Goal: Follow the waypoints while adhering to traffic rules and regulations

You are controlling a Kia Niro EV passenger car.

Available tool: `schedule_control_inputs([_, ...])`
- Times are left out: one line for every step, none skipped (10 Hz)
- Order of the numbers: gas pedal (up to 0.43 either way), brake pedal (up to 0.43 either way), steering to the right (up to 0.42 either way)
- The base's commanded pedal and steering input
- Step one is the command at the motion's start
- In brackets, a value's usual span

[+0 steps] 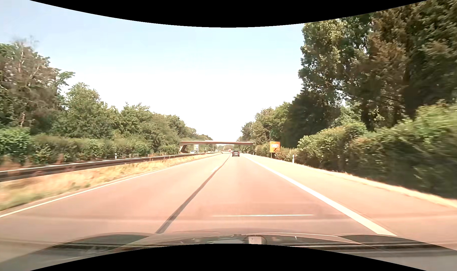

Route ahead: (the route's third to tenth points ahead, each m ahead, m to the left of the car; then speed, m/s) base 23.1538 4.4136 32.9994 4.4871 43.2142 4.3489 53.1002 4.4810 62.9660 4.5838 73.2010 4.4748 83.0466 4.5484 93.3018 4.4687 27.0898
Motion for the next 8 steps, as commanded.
schedule_control_inputs([0.197, 0.000, -0.001])
schedule_control_inputs([0.197, 0.000, -0.001])
schedule_control_inputs([0.189, 0.000, -0.001])
schedule_control_inputs([0.189, 0.000, -0.001])
schedule_control_inputs([0.189, 0.000, 0.000])
schedule_control_inputs([0.189, 0.000, -0.001])
schedule_control_inputs([0.189, 0.000, -0.001])
schedule_control_inputs([0.189, 0.000, -0.001])
